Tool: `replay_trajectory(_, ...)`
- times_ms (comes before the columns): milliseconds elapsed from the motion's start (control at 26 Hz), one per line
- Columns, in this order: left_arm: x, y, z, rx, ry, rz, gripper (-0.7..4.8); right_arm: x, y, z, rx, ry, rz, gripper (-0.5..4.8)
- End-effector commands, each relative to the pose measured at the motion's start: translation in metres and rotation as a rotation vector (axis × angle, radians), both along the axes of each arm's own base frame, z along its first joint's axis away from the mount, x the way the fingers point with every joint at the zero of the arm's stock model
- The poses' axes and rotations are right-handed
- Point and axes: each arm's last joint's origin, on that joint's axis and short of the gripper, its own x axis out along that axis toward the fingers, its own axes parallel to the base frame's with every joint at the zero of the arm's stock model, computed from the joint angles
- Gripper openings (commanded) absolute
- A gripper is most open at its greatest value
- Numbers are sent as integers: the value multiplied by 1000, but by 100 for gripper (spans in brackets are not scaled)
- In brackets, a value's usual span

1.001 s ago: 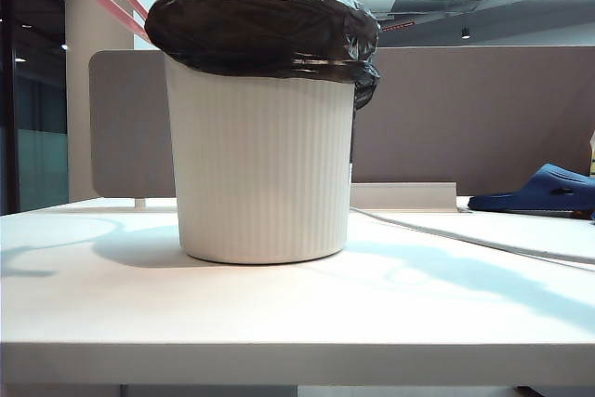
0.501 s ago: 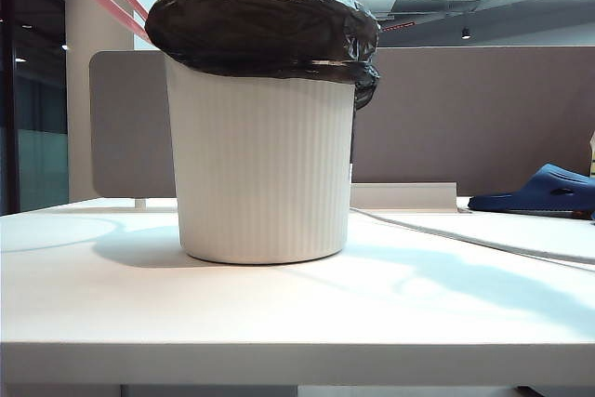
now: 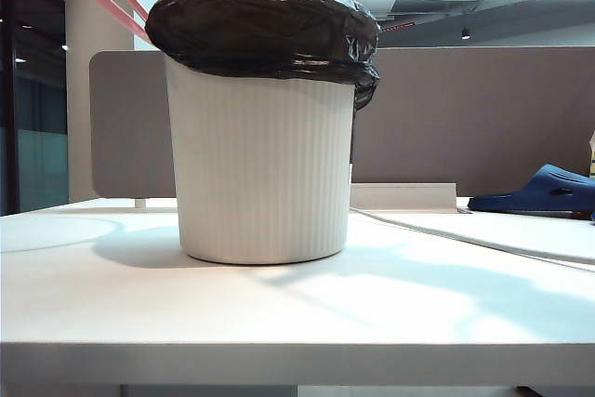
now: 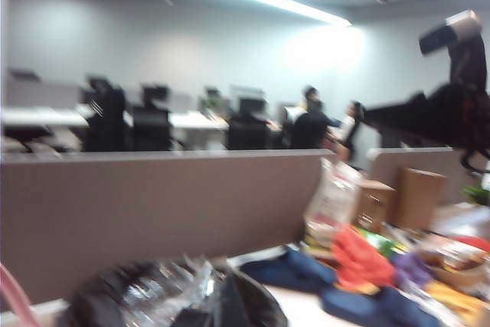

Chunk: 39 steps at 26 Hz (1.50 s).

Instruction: Open the ring lid of the trash can, pull out the black garbage bag inside, and place it on the table.

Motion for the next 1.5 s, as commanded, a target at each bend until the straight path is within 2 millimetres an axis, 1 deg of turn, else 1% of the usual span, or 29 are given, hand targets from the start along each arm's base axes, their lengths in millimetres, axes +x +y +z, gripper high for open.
replay_trajectory(39, 1, -2, -9, 12, 122, -56, -6, -19, -6, 6, -16, -9, -23, 167)
replay_trajectory(231, 4, -4, -24, 66, 256, -55, -2, -45, -16, 12, -36, -18, -86, 166)
replay_trajectory(270, 5, -4, -27, 75, 270, -61, 8, -50, -18, 13, -41, -17, -104, 166)
replay_trajectory(308, 5, -5, -29, 83, 277, -77, 30, -53, -19, 13, -53, -22, -110, 166)
replay_trajectory(347, 5, -6, -31, 94, 284, -95, 31, -57, -21, 13, -70, -22, -111, 166)
replay_trajectory(539, 10, -9, -46, 137, 328, -101, 30, -69, -25, 5, -100, -5, -130, 166)
replay_trajectory(616, 13, -11, -54, 152, 351, -101, 31, -72, -26, -3, -118, 3, -139, 166)
replay_trajectory(732, 20, -15, -72, 165, 387, -107, 31, -75, -28, -17, -136, 12, -159, 165)
replay_trajectory(886, 28, -21, -90, 130, 393, -150, 31, -79, -29, -39, -131, 6, -160, 165)
replay_trajectory(924, 30, -22, -93, 126, 392, -151, 31, -80, -29, -43, -127, 2, -161, 165)
replay_trajectory(1001, 32, -23, -100, 123, 386, -151, 31, -83, -30, -54, -111, -15, -163, 144)
replay_trajectory(1194, 39, -28, -118, 43, 380, -168, 31, -87, -32, -85, -42, -46, -167, 144)
replay_trajectory(1271, 42, -29, -127, -12, 379, -180, 69, -84, -31, -98, -25, -34, -167, 144)
replay_trajectory(1310, 44, -30, -131, -51, 378, -183, 97, -81, -29, -106, -19, -22, -159, 144)
replay_trajectory(1425, 47, -31, -139, -130, 386, -181, 101, -74, -27, -121, 0, 3, -153, 144)
replay_trajectory(1502, 49, -32, -143, -166, 405, -173, 133, -71, -26, -127, 12, 7, -153, 144)
